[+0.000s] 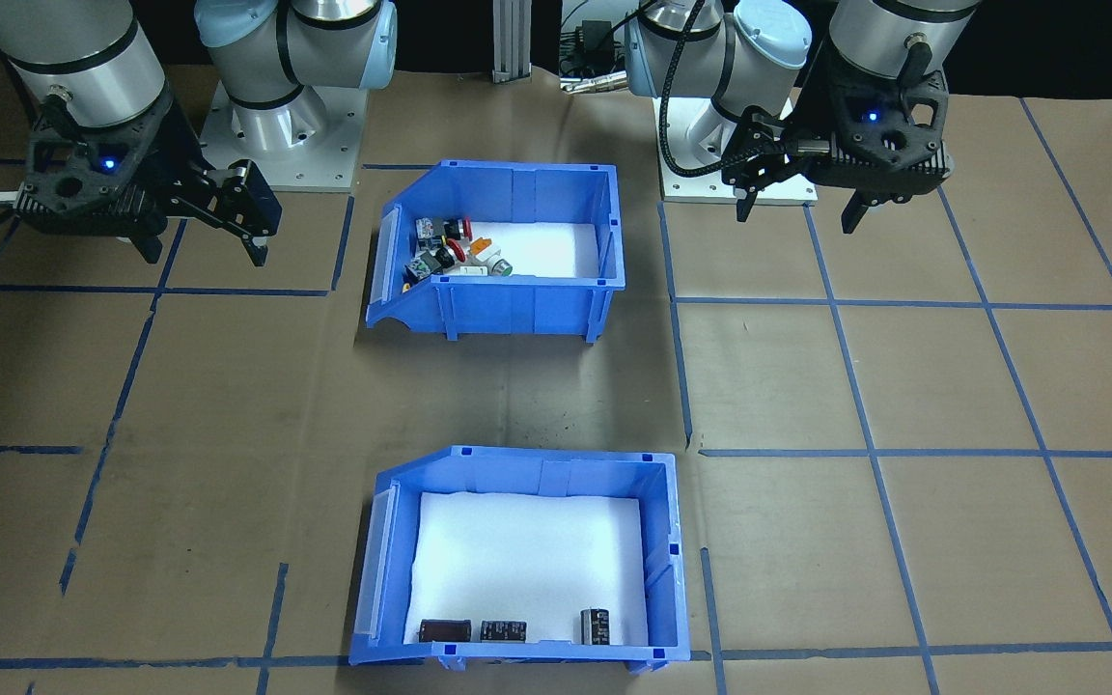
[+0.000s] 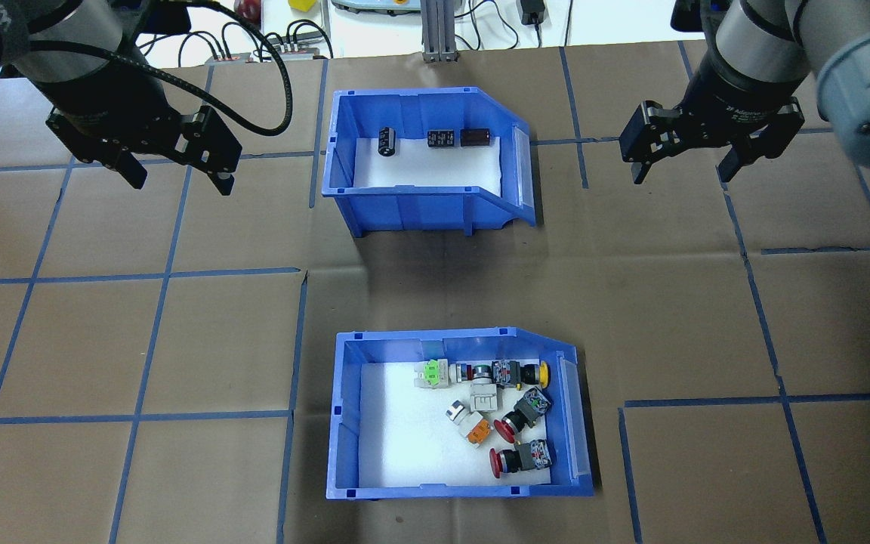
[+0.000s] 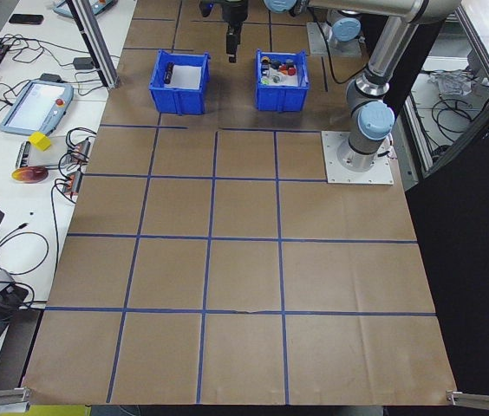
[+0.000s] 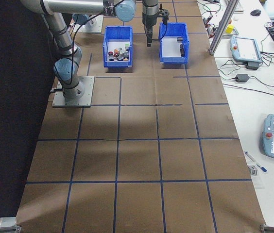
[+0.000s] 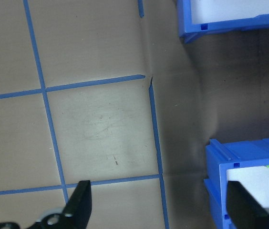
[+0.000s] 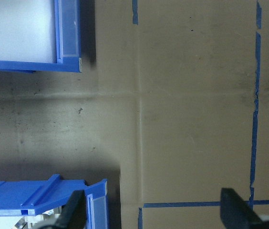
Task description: Place button box in front
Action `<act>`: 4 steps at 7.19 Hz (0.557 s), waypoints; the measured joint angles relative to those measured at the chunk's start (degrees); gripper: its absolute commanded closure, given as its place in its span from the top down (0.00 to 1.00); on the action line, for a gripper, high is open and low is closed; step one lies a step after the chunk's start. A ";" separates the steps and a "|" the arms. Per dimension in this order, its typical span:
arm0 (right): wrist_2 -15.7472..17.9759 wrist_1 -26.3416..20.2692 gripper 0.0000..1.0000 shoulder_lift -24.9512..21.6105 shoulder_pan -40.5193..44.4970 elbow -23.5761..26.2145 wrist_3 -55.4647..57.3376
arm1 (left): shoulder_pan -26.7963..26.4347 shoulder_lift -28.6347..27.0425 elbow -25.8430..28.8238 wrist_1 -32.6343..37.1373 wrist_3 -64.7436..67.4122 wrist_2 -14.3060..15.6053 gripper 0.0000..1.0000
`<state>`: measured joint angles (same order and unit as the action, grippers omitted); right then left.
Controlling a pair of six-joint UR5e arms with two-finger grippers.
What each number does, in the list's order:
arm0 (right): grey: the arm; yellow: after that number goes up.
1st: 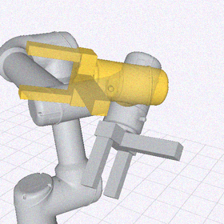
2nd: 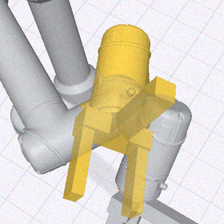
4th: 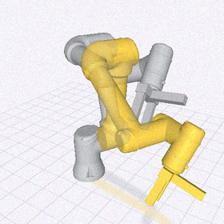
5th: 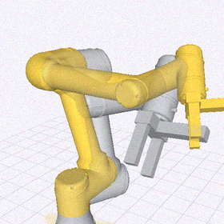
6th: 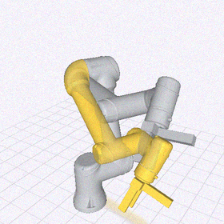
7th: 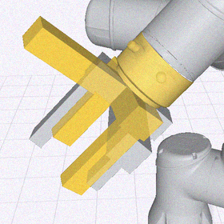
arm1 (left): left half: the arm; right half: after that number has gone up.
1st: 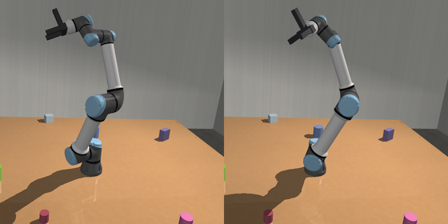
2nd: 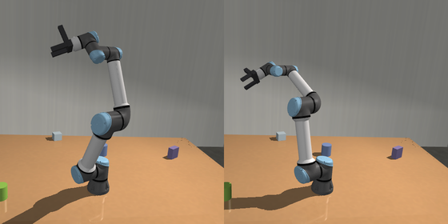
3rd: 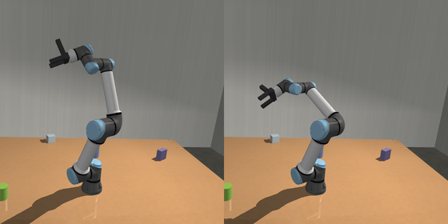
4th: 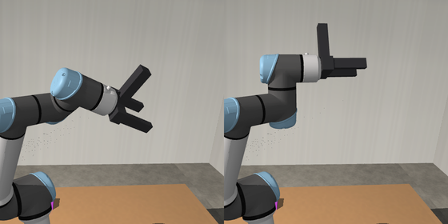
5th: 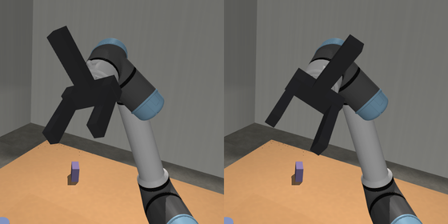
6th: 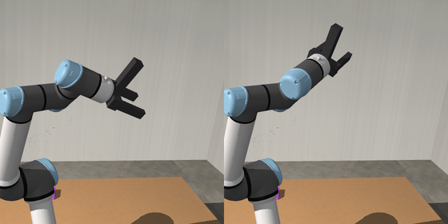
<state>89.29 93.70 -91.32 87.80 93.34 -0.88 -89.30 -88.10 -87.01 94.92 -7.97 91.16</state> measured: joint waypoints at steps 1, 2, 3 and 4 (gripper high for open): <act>0.03 -0.03 1.00 0.02 0.00 0.00 -0.08 | 0.00 0.10 -0.03 0.10 0.01 0.04 0.99; 0.08 -0.11 1.00 0.01 0.00 -0.01 -0.32 | 0.00 0.16 -0.04 0.15 0.01 0.06 0.99; 0.12 -0.21 1.00 0.13 0.02 -0.05 -0.55 | 0.00 0.12 -0.02 0.06 0.02 0.06 0.99; 0.09 -0.27 1.00 0.42 0.09 -0.08 -0.69 | 0.00 -0.05 0.05 -0.09 0.00 0.05 0.99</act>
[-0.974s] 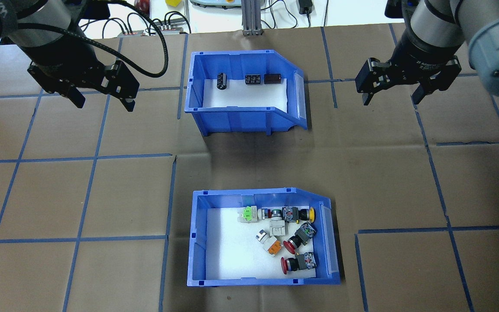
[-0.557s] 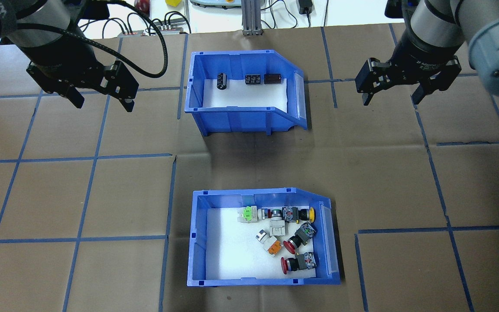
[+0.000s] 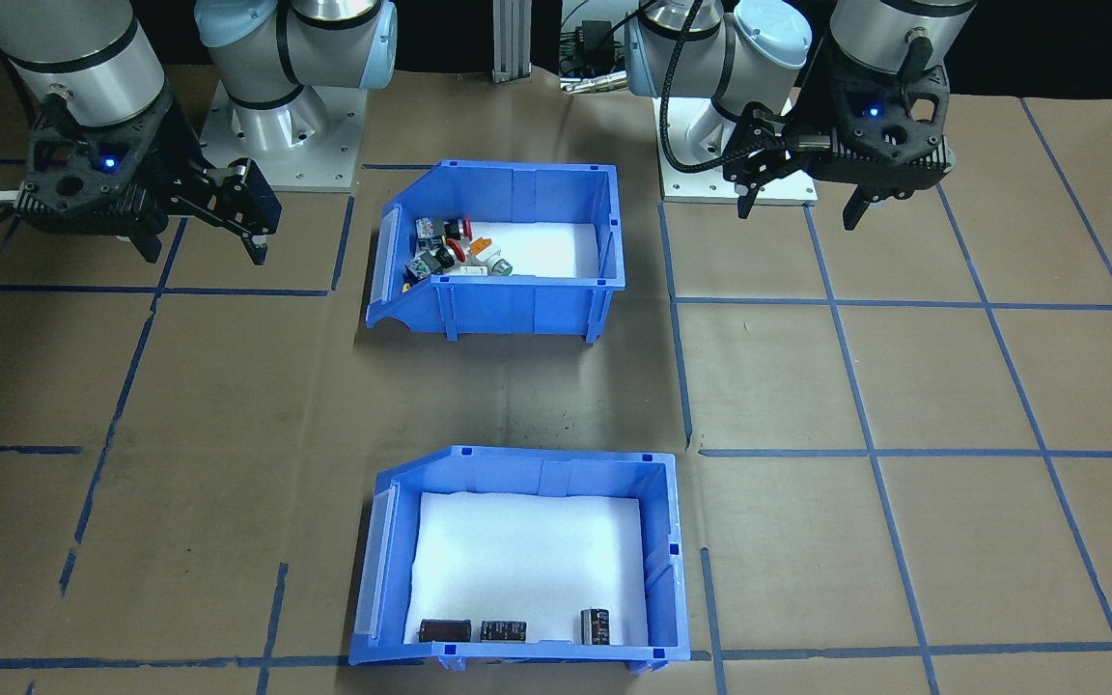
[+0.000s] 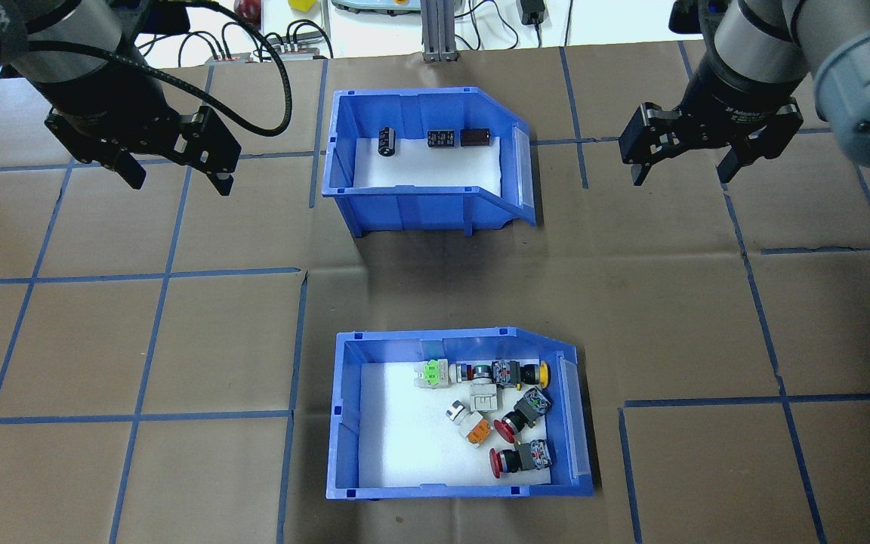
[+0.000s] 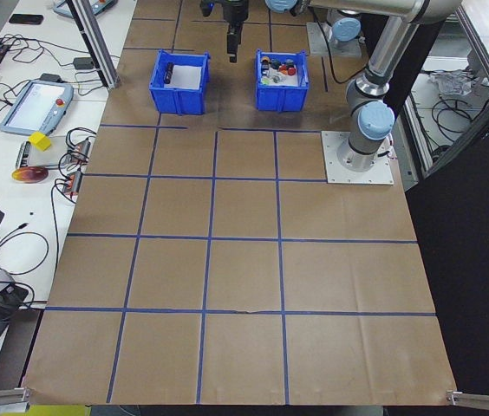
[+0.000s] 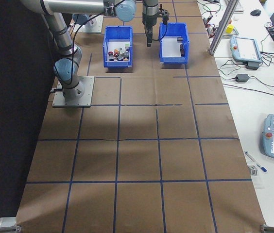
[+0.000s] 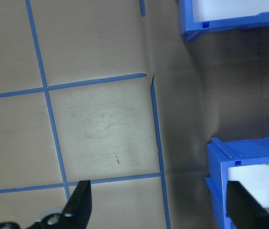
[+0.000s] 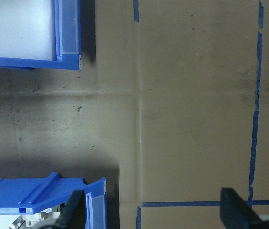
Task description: Place button box in front
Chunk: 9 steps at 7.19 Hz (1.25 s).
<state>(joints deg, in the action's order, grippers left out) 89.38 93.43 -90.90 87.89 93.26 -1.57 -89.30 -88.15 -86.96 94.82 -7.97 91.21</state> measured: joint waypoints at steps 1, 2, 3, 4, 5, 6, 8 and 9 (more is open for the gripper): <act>-0.07 -0.02 1.00 0.33 0.09 -0.12 -0.91 | 0.00 -0.23 0.12 -0.10 0.00 -0.02 0.99; -0.15 0.15 1.00 1.02 0.44 -0.35 -4.00 | 0.02 -0.38 0.15 -0.16 0.12 0.07 0.99; -0.19 0.55 1.00 2.22 1.35 -0.77 -8.36 | 0.05 -0.37 -0.02 -0.06 0.69 0.22 0.99; -0.02 0.97 1.00 3.99 2.66 -1.73 -12.26 | 0.08 -0.24 -0.29 0.24 3.30 0.28 0.99; 0.27 1.18 1.00 6.29 4.10 -3.43 -15.15 | 0.07 -0.01 -0.56 0.49 9.26 0.15 0.99; 0.43 1.41 1.00 9.22 6.16 -5.94 -18.93 | 0.06 0.06 -0.85 0.53 16.16 -0.19 0.99; 0.62 2.59 1.00 15.78 11.86 -12.17 -28.77 | -0.13 0.97 -3.85 0.12 32.96 -0.72 0.99; 0.52 3.35 1.00 19.38 14.68 -15.60 -33.44 | -0.48 1.95 -6.09 -0.05 42.40 -1.45 0.99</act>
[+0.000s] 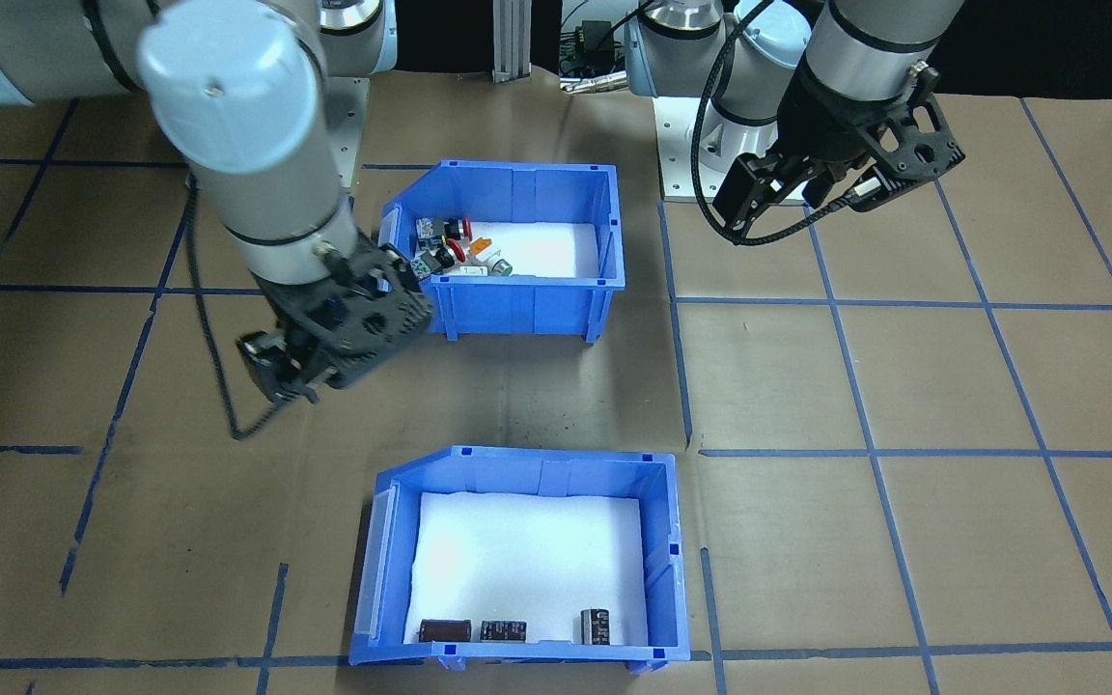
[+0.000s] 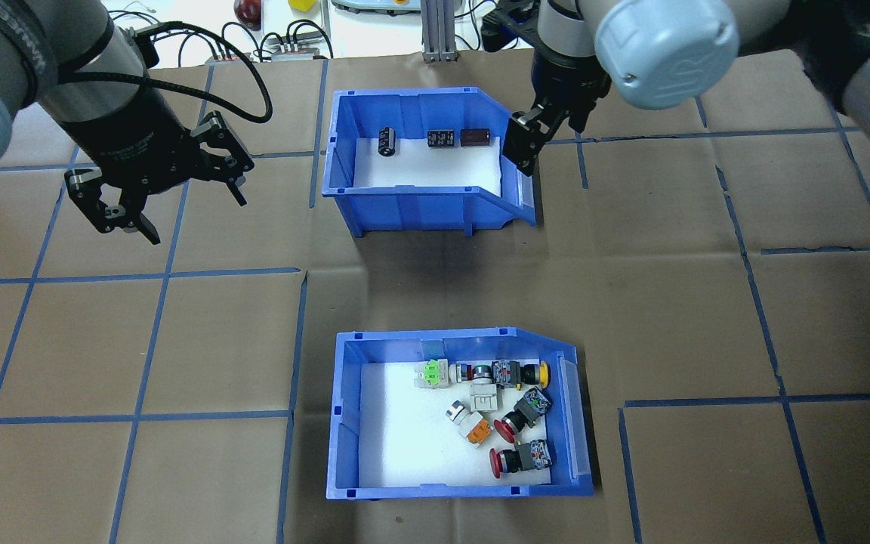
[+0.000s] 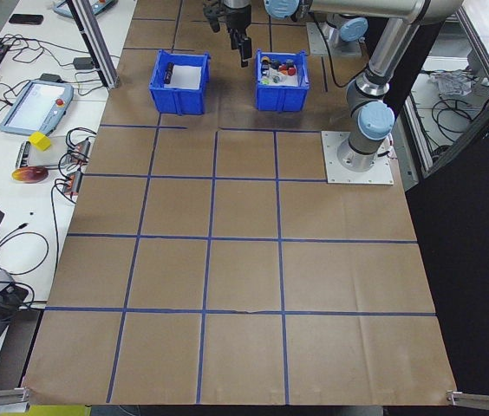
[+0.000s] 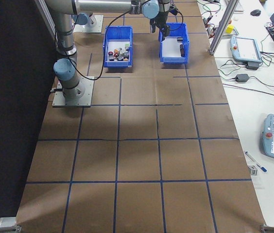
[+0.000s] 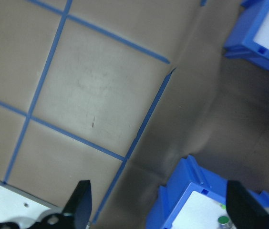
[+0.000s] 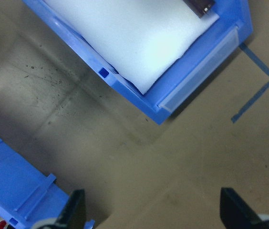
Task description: Place button box in front
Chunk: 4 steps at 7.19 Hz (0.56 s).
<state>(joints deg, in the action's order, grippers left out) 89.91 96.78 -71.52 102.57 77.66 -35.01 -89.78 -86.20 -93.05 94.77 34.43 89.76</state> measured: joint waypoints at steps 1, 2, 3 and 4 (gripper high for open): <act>-0.22 0.75 1.00 3.69 2.59 -3.37 -5.28 | -0.74 1.30 -1.92 -0.05 9.54 -0.90 0.99; -0.39 1.18 1.00 7.41 4.88 -6.71 -9.36 | -2.33 2.54 -3.67 -0.04 19.59 -1.35 0.99; -0.35 1.37 1.00 11.32 7.38 -10.20 -11.90 | -4.97 3.63 -5.44 -0.01 29.00 -1.34 0.99; -0.09 1.57 1.00 14.76 9.87 -13.48 -14.12 | -8.07 4.59 -7.47 0.01 37.26 -1.12 0.99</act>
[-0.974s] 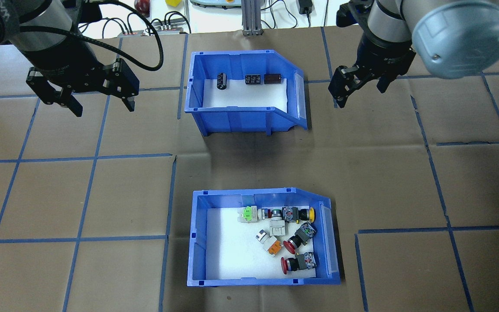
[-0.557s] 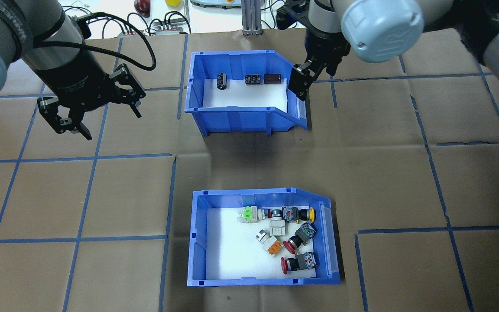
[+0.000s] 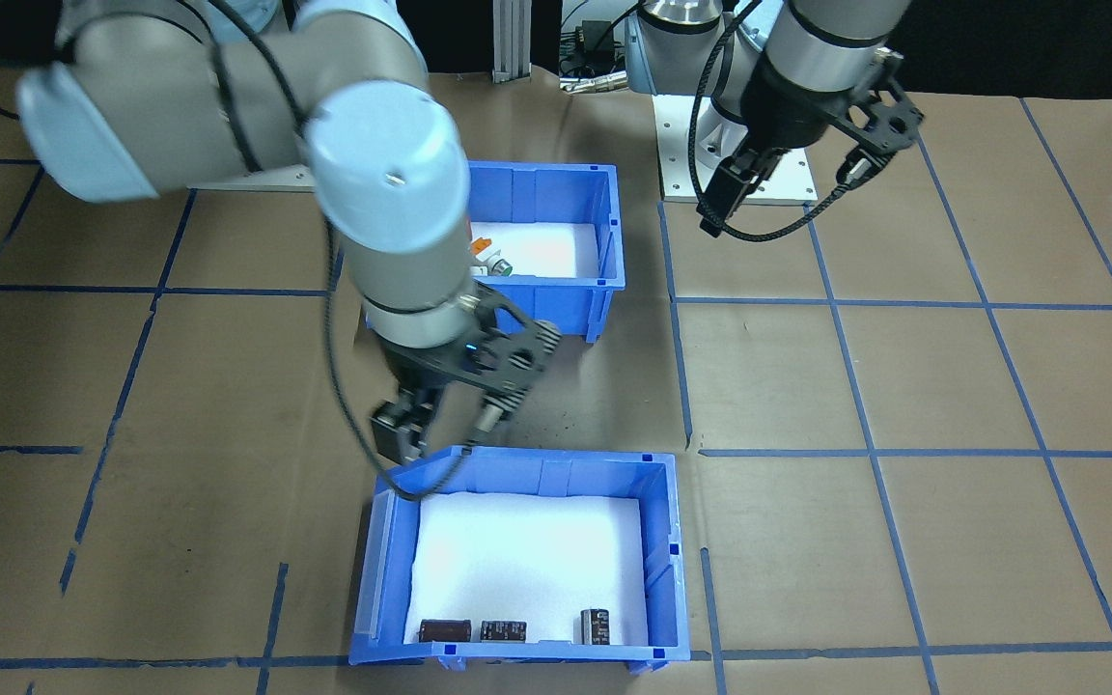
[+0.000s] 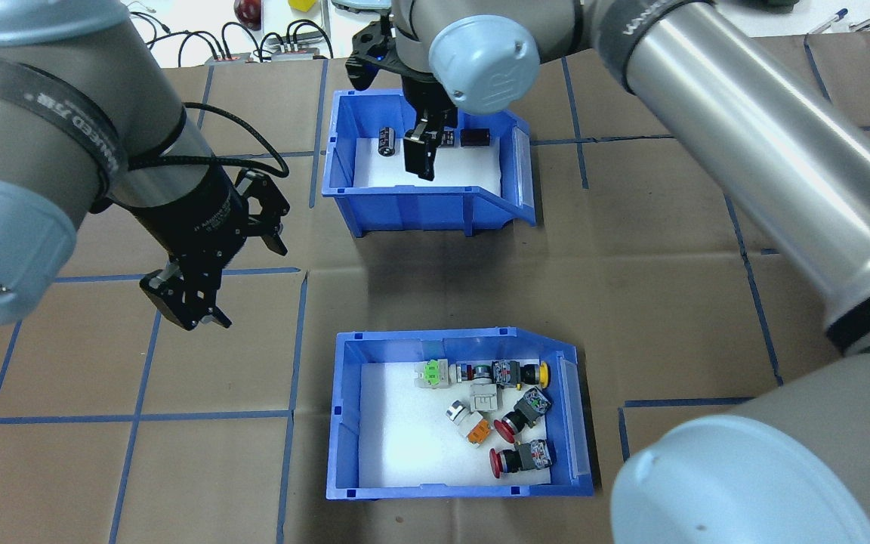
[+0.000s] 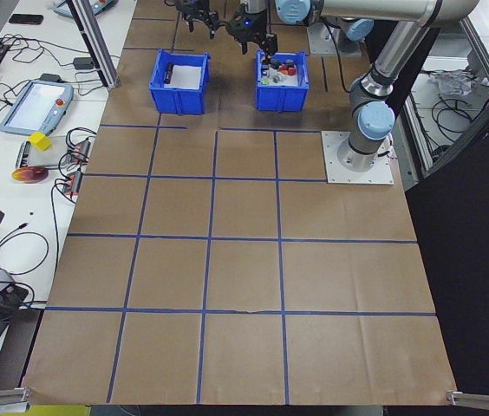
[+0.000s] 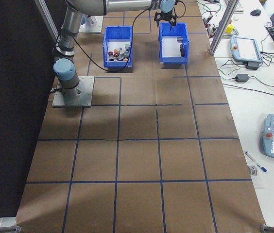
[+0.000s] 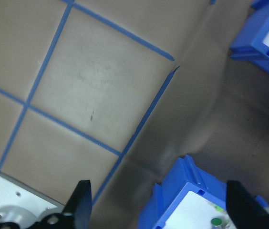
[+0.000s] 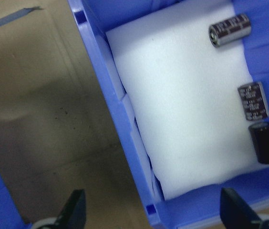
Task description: Place button box in front
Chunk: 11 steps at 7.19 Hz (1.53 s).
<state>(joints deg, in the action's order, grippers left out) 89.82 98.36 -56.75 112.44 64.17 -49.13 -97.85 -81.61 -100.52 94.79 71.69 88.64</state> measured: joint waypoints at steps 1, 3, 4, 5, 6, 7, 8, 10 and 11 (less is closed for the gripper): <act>0.16 0.89 1.00 2.78 1.72 -2.32 -2.72 | -2.97 1.14 -2.86 -0.31 7.66 -0.01 0.99; 0.30 3.63 1.00 6.19 2.89 -3.29 -8.91 | -7.57 3.75 -10.64 -5.26 20.44 -0.40 0.99; 0.36 4.15 0.99 6.81 3.01 -2.65 -10.26 | -10.15 4.48 -14.60 -9.88 26.94 -0.53 0.99; 0.36 4.78 1.00 6.99 3.02 -1.14 -10.67 | -13.33 4.60 -17.60 -13.66 32.74 -0.57 0.99; 0.36 6.07 0.99 6.98 3.04 0.79 -10.68 | -16.38 4.63 -19.54 -16.04 36.83 -0.56 0.99; 0.38 7.76 0.72 6.93 3.05 2.55 -10.28 | -18.53 4.61 -21.02 -17.82 39.29 -1.01 0.99; 0.46 8.86 0.37 6.83 3.05 3.31 -9.71 | -19.86 4.57 -22.92 -20.22 40.76 -2.01 0.99; 2.95 9.43 0.13 6.63 3.11 3.59 -9.38 | -22.90 4.35 -28.37 -29.45 45.88 -3.34 0.99; 3.95 9.47 0.12 6.50 3.12 3.55 -9.38 | -23.73 4.25 -30.12 -32.22 47.76 -4.45 0.98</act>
<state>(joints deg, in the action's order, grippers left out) 93.77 107.82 -50.26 115.56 67.73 -58.52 -121.58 -77.36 -130.64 62.56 119.46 84.19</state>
